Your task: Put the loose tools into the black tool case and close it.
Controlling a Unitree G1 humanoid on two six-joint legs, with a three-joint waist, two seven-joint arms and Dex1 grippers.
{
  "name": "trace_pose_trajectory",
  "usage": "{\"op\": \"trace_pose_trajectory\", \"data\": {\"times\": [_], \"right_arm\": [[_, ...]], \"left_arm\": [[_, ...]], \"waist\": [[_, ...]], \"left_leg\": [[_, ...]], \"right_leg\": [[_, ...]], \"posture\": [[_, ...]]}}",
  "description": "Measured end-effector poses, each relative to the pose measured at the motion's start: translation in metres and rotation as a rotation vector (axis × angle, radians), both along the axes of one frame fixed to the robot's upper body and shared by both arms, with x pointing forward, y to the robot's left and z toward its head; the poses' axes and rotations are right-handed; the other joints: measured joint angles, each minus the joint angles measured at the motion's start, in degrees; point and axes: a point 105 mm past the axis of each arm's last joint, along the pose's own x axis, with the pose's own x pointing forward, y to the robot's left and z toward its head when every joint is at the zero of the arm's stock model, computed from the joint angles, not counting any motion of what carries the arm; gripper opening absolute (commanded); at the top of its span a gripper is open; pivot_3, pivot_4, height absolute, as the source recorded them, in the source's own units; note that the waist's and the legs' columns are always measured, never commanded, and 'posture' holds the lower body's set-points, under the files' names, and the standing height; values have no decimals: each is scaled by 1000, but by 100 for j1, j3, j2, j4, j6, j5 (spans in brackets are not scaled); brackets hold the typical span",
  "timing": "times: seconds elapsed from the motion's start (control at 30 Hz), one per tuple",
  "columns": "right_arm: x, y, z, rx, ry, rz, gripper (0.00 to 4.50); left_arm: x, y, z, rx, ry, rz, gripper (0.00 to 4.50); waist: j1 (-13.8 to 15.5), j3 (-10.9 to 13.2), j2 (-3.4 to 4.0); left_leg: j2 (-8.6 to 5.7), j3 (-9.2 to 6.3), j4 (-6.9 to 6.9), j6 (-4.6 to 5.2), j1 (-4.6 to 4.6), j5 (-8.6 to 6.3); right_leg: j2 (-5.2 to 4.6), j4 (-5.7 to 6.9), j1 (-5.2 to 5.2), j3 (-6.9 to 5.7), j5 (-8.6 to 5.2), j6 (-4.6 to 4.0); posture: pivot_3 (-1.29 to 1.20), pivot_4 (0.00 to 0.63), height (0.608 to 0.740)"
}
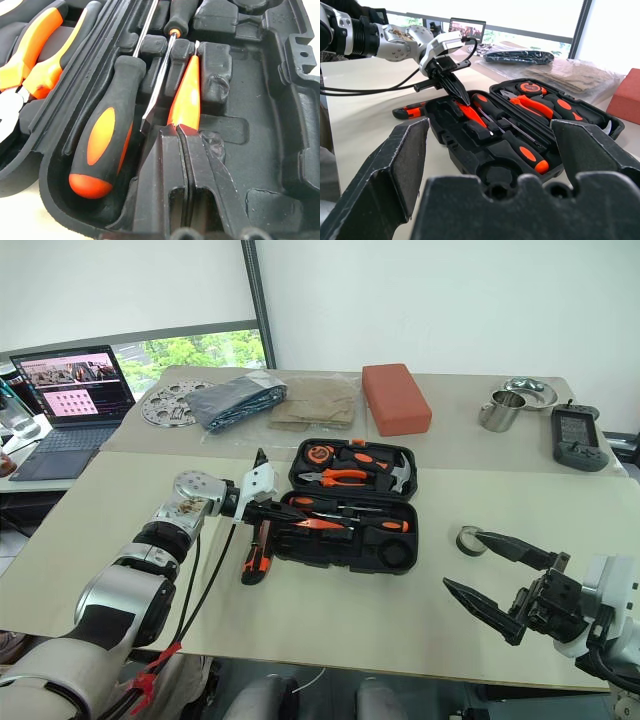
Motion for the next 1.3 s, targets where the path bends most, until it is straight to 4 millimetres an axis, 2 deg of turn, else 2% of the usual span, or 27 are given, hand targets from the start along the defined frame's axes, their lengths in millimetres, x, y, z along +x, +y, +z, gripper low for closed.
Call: {"op": "trace_pose_trajectory", "data": {"times": [0.47,0.6,0.93,1.03,1.2,1.27,1.3], "right_arm": [[-5,-4,-3,-10,14,-8,4500],[-7,-5,-3,-16,8,-2,4500],[-5,-8,-3,-12,0,2,4500],[-4,-8,-1,-12,-9,6,4500],[-1,-6,0,-14,-18,22,4500],[1,-5,0,-10,-17,31,4500],[3,-3,0,-7,-22,42,4500]], "left_arm": [[-4,-11,-5,38,-18,-50,71],[-3,-11,-6,51,-25,-48,71],[-2,-8,-3,11,-9,-21,71],[0,-4,7,-71,-11,10,71],[4,17,47,-233,-83,114,71],[-1,24,54,-300,-87,174,71],[-5,29,54,-328,-79,216,565]], "waist": [[-7,-7,1],[-9,-11,0],[-18,-14,-3],[-22,-11,-6],[-30,-14,-1],[-36,-15,1],[-43,-20,9]], "left_leg": [[-1,0,0,0,7,0],[-1,0,0,0,11,0],[-1,1,1,0,16,0],[0,0,1,-1,11,0],[9,-18,0,0,17,0],[11,-28,0,0,19,0],[16,-28,0,-1,21,0]], "right_leg": [[0,1,6,1,0,0],[0,2,9,2,-21,36],[0,27,3,8,-24,40],[0,33,-4,8,-24,40],[-1,39,-3,11,-20,34],[-4,43,-1,11,-14,22],[-5,45,0,12,-11,18]], "posture": [[0,150,740],[0,150,740],[0,150,740],[0,150,740],[0,150,740],[0,150,740],[0,150,740]]}}
